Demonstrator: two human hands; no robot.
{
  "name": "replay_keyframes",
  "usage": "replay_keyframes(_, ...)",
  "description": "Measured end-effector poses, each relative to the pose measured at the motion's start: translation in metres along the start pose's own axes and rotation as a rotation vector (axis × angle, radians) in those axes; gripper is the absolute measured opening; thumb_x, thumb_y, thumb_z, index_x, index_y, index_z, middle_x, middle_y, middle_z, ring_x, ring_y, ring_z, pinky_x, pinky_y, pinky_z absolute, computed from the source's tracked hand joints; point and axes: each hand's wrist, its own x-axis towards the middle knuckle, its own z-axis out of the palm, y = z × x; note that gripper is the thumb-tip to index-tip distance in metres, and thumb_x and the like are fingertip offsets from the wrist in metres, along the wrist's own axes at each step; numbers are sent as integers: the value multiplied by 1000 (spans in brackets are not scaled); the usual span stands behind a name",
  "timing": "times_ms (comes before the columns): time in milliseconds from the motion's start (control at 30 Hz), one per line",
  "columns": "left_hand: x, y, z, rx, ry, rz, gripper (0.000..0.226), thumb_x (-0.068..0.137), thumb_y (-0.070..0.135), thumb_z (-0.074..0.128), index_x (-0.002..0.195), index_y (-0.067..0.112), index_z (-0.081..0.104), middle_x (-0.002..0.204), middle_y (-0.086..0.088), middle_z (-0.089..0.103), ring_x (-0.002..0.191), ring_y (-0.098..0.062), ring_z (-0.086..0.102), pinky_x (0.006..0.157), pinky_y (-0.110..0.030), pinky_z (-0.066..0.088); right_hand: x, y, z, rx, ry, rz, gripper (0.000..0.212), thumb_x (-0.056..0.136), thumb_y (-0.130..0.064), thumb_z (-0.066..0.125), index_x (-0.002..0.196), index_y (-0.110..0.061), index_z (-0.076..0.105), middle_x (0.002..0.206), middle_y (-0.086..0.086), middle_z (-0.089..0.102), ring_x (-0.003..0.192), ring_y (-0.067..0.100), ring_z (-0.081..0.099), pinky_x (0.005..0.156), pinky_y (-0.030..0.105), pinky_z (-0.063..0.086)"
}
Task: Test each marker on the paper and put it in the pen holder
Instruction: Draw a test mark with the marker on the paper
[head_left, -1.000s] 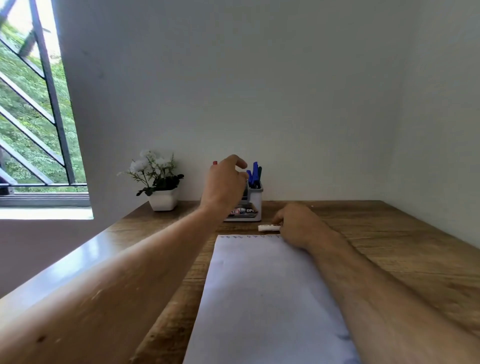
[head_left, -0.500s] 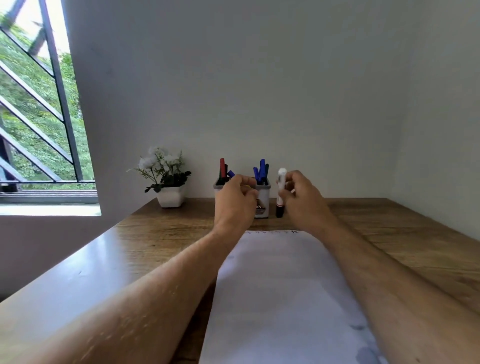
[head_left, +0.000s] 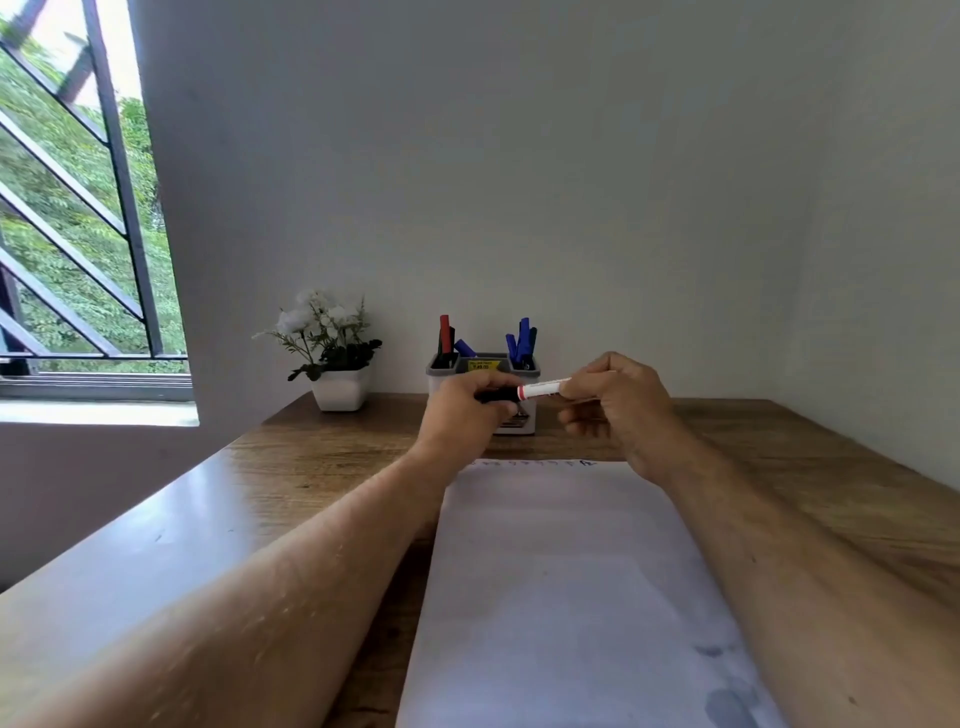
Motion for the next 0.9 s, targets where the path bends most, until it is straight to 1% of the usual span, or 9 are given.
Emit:
replay_keyframes(100,0,4,-7,-359,33,-68,24,87,0,69,102,18,67,103,-4,74,97,-19,72,86,-34,59,0,-2,-5,-98,-22,66,8,83,-7,70,81,-3,62,75,18,69,54,21,60,50,29,51)
replay_keyframes(200,-3,10,-9,-572,20,-86,18,90,1,65,104,11,67,93,-9,77,82,-17,74,73,-27,61,-1,0,-6,-298,-107,50,8,88,-10,63,95,-6,66,70,13,70,48,18,56,47,26,47)
replay_keyframes(267,-3,12,-7,-537,24,-58,12,90,9,68,102,11,70,87,-7,77,76,-15,73,70,-26,61,-3,3,-4,-456,-207,-6,17,91,-9,58,102,-18,68,63,8,69,44,16,54,44,25,44)
replay_keyframes(333,-4,13,-5,-441,11,-45,6,88,19,71,92,15,74,83,-6,77,73,-15,71,68,-26,60,-5,5,1,-572,-256,-78,13,94,-20,59,98,-21,71,57,3,64,41,14,50,44,25,41)
replay_keyframes(433,-6,12,1,-435,-60,-68,11,88,26,71,90,16,76,83,-8,76,70,-16,70,64,-25,57,-5,5,6,-611,-215,-157,32,98,-42,56,88,-16,72,49,-6,54,38,8,43,46,26,36)
replay_keyframes(533,-6,13,3,-506,-41,-110,22,94,28,64,97,9,75,81,-10,74,63,-14,66,59,-23,56,-5,4,4,-677,-185,-207,34,100,-42,52,81,-21,70,47,-11,45,40,7,38,51,27,34)
replay_keyframes(633,-5,15,2,-515,-48,-125,25,96,29,62,98,8,75,85,-12,75,66,-15,68,60,-23,57,-5,5,2,-718,-190,-241,30,102,-38,49,83,-30,70,50,-9,45,44,9,38,51,27,33)
replay_keyframes(767,-6,17,3,-508,-59,-128,33,90,37,67,101,7,75,89,-14,77,68,-15,70,64,-25,59,-4,3,3,-788,-158,-319,43,101,-39,51,59,-33,56,43,-12,42,40,5,36,49,26,31)
replay_keyframes(900,-5,14,5,-554,-50,-164,29,90,28,68,107,5,72,98,-16,76,86,-26,73,71,-29,61,-3,0,5,-828,-153,-362,44,100,-43,52,57,-33,56,39,-13,45,38,4,41,46,23,29)
